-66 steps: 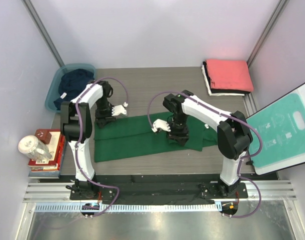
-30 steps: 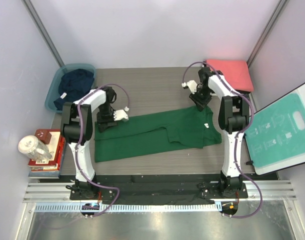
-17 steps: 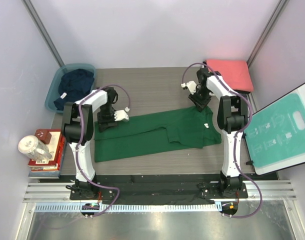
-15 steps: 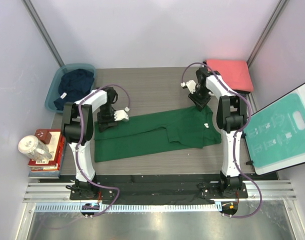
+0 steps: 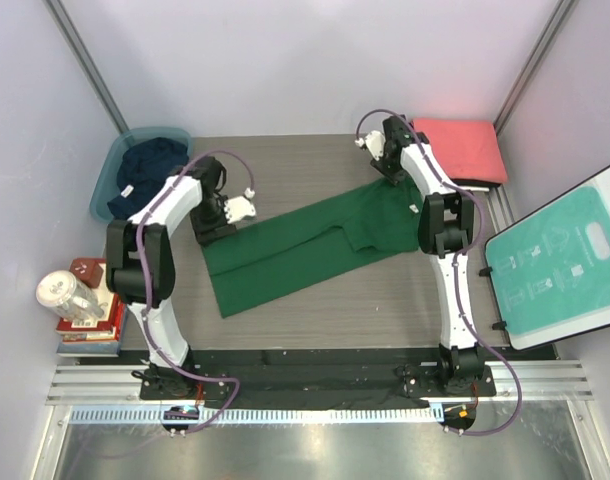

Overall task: Fold and stack the t-shirts
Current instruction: Rotate the tshirt 70 degrees

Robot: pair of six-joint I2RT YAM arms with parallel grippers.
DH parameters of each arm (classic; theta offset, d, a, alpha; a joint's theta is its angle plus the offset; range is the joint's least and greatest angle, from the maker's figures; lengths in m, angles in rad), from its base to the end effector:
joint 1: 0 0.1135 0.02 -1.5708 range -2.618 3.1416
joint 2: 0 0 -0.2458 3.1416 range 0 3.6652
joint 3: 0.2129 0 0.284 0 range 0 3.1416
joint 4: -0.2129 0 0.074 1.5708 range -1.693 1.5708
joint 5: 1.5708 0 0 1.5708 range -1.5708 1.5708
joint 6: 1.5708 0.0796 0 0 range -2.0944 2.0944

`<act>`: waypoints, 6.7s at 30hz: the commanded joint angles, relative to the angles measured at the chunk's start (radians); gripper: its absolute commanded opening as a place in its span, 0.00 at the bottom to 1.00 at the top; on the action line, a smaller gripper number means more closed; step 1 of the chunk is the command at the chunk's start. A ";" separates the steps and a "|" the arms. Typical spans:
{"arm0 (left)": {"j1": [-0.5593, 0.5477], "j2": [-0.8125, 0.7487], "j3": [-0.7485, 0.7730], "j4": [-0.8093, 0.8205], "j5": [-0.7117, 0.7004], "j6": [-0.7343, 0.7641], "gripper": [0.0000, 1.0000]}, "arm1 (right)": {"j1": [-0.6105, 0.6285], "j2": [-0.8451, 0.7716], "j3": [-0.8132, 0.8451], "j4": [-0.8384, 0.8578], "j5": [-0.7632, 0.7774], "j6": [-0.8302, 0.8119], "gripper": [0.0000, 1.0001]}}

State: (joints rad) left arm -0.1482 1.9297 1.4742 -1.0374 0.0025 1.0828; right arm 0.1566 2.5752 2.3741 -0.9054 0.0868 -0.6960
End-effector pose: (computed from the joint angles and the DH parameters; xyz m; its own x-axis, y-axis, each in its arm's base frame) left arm 0.3896 -0.0584 0.1223 -0.3317 0.9426 -0.0387 0.9403 0.3337 0.0676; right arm 0.5740 0.0836 0.1117 -0.6027 -0.7418 -0.2939 -0.6561 0.6704 -0.3466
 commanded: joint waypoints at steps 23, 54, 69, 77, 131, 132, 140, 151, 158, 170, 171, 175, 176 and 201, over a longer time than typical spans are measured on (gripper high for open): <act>0.024 -0.311 -0.207 0.418 0.025 -0.058 0.61 | 0.152 -0.278 -0.139 0.535 0.088 0.165 0.41; 0.095 -0.703 -0.130 0.491 -0.016 -0.544 0.00 | 0.623 -0.065 -0.181 0.169 -0.444 0.247 0.01; 0.096 -0.670 -0.138 0.507 0.066 -0.489 0.00 | 0.633 -0.516 -0.883 0.094 -0.248 0.139 0.01; 0.094 -0.637 -0.108 0.504 0.099 -0.526 0.00 | 0.652 -0.691 -1.107 0.065 -0.257 0.148 0.01; 0.055 -0.480 -0.037 0.444 0.209 -0.408 0.00 | 0.248 -0.208 -0.439 0.427 0.412 0.139 0.01; 0.055 -0.477 -0.037 0.444 0.209 -0.406 0.00 | 0.248 -0.190 -0.422 0.425 0.409 0.135 0.01; 0.055 -0.457 -0.041 0.451 0.209 -0.419 0.00 | 0.247 0.022 -0.128 0.419 0.303 0.073 0.01; 0.055 -0.411 -0.037 0.470 0.211 -0.463 0.00 | 0.274 0.289 0.089 0.721 0.267 -0.212 0.01; 0.053 -0.373 -0.020 0.487 0.182 -0.486 0.00 | 0.293 0.277 0.004 1.104 0.261 -0.316 0.01; 0.033 -0.383 -0.101 0.622 0.128 -0.500 0.00 | 0.320 0.096 -0.022 1.432 0.488 -0.252 0.07; 0.032 -0.383 -0.103 0.622 0.131 -0.501 0.00 | 0.320 0.059 -0.054 1.400 0.511 -0.226 0.06; 0.027 -0.380 -0.092 0.623 0.143 -0.501 0.00 | 0.301 -0.062 -0.073 0.926 0.486 -0.064 0.01; 0.027 -0.380 -0.089 0.625 0.146 -0.503 0.00 | 0.290 -0.090 -0.087 0.822 0.441 0.013 0.01; 0.013 -0.331 -0.009 0.571 0.148 -0.460 0.00 | 0.103 -0.024 -0.087 0.370 -0.019 0.087 0.01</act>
State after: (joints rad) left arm -0.1310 1.5875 1.4136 -0.4686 0.1547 0.6109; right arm 0.2455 2.5446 2.2379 -0.5201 0.1165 -0.6289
